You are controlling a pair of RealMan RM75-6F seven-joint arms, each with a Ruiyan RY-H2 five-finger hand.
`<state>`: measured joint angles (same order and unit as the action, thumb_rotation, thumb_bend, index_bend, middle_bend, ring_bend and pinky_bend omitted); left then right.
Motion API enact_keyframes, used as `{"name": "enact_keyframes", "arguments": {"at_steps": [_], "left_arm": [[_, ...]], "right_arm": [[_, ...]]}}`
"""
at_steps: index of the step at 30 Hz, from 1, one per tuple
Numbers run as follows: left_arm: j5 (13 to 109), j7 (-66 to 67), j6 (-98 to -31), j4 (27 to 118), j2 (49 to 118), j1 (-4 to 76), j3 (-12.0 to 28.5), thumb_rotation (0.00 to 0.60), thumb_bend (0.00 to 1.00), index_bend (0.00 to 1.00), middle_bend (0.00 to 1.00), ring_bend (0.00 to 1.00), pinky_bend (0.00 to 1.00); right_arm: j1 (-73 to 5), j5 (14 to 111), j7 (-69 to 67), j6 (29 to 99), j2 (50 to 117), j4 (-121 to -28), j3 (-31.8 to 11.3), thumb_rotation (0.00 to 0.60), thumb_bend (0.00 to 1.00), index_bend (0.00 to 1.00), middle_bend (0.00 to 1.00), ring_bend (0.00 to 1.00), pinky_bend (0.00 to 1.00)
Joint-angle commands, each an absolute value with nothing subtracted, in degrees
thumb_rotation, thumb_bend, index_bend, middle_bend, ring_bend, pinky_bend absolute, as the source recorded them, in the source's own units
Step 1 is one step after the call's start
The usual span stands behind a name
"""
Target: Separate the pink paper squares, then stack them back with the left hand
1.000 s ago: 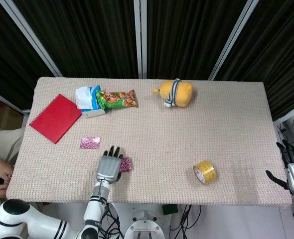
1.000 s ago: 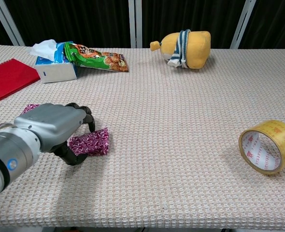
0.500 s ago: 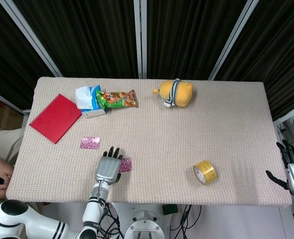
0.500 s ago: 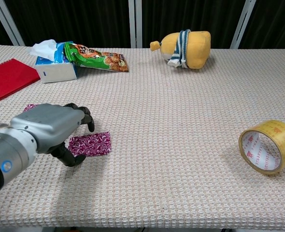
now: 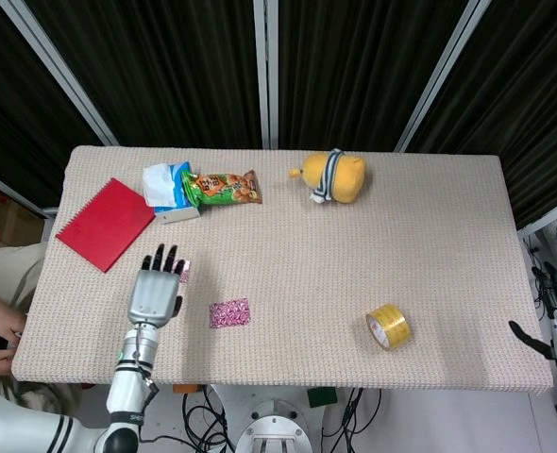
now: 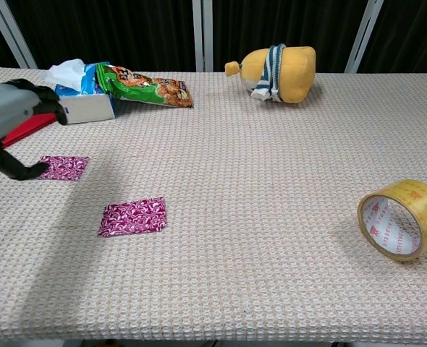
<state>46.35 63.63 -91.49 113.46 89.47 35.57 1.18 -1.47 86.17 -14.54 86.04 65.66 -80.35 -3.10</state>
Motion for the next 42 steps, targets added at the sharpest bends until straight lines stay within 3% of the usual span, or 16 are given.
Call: {"name": "enact_keyframes", "arguments": {"at_steps": [1, 7, 16, 34, 42], "left_arm": [[47.3, 56.8, -83.6, 109.0, 83.3, 34.2, -1.4, 0.528, 0.31, 0.19, 0.06, 0.0, 0.2], [55.0, 42.2, -70.1, 98.1, 79.8, 34.7, -3.0, 0.574, 0.31, 0.17, 0.03, 0.0, 0.21], [55.0, 36.1, -60.4, 90.0, 80.7, 36.9, -1.0, 0.584, 0.3, 0.17, 0.02, 0.0, 0.21], [49.3, 35.6, -53.1, 86.5, 82.4, 40.4, 1.6, 0.581, 0.23, 0.17, 0.01, 0.0, 0.2], [46.6, 36.5, -52.3, 85.9, 82.7, 41.1, 1.4, 0.598, 0.23, 0.22, 0.01, 0.0, 0.2]], "right_arm": [[-1.3, 86.2, -14.3, 86.5, 65.1, -81.2, -3.3, 0.6, 0.52, 0.0, 0.0, 0.0, 0.0], [-1.5, 86.5, -13.0, 86.5, 64.5, -82.8, -3.4, 0.6, 0.52, 0.0, 0.0, 0.0, 0.0], [-1.4, 86.3, -11.9, 86.6, 64.0, -84.0, -3.3, 0.6, 0.52, 0.0, 0.0, 0.0, 0.0], [-1.5, 85.8, -11.5, 85.7, 64.3, -83.5, -3.2, 0.6, 0.52, 0.0, 0.0, 0.0, 0.0], [-1.4, 85.5, -11.8, 85.5, 64.3, -83.2, -3.3, 0.6, 0.52, 0.0, 0.0, 0.0, 0.0]]}}
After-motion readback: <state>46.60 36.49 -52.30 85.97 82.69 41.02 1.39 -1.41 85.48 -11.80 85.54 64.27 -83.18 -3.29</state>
